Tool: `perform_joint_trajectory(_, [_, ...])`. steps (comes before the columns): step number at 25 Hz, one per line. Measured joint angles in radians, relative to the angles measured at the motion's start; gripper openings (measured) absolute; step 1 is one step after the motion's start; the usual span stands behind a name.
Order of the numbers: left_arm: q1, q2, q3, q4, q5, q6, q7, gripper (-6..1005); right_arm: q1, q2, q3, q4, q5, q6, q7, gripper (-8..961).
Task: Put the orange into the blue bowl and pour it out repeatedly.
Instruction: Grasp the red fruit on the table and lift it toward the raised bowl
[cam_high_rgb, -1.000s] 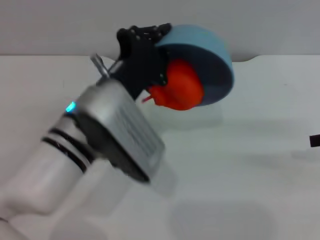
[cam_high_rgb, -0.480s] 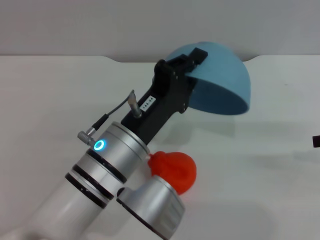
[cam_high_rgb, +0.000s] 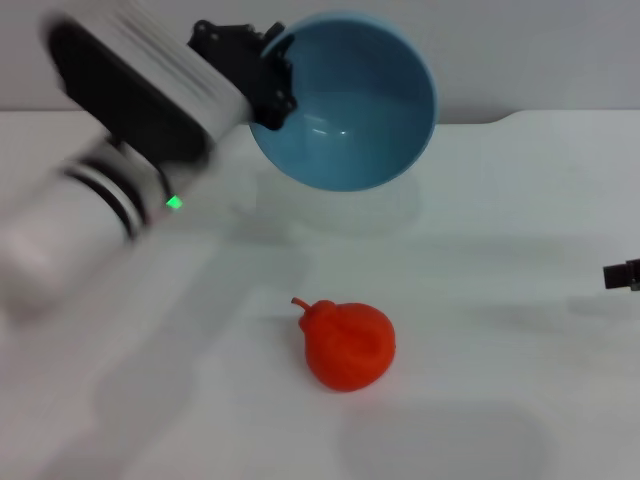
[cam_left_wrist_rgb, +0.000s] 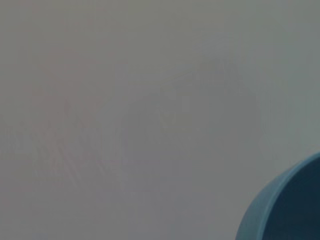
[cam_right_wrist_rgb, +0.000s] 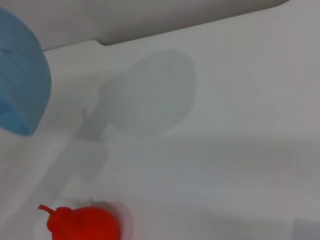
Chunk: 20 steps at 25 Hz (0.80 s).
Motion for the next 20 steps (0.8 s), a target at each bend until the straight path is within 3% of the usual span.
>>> perform_joint_trajectory(4, [-0.103, 0.005, -0.359, -0.055, -0.115, 0.553, -0.268, -2, 0.012, -0.002, -0.001, 0.027, 0.02, 0.011, -0.02, 478])
perform_joint_trajectory(6, [-0.161, 0.008, -0.508, -0.117, -0.108, 0.745, -0.403, -2, 0.013, -0.002, -0.009, 0.033, 0.06, 0.012, -0.052, 478])
perform_joint_trajectory(7, [-0.161, 0.008, -0.508, -0.117, -0.108, 0.745, -0.403, -2, 0.012, -0.002, -0.016, 0.036, 0.086, 0.012, -0.07, 478])
perform_joint_trajectory(9, [-0.246, 0.013, -0.758, -0.209, -0.057, 1.049, -0.591, -2, 0.008, -0.002, -0.031, 0.051, 0.149, 0.013, -0.119, 478])
perform_joint_trajectory(14, [-0.27, 0.017, -0.89, -0.168, 0.15, 1.306, -0.777, -1, 0.01, 0.004, -0.071, 0.145, 0.302, 0.036, -0.388, 477])
perform_joint_trajectory(17, [-0.269, 0.015, -0.899, -0.097, 0.314, 1.434, -0.872, -1, 0.023, 0.005, -0.169, 0.226, 0.353, 0.076, -0.536, 478])
perform_joint_trajectory(20, [-0.257, 0.01, -0.894, -0.045, 0.379, 1.505, -0.91, -1, 0.061, 0.004, -0.318, 0.295, 0.36, 0.131, -0.575, 480])
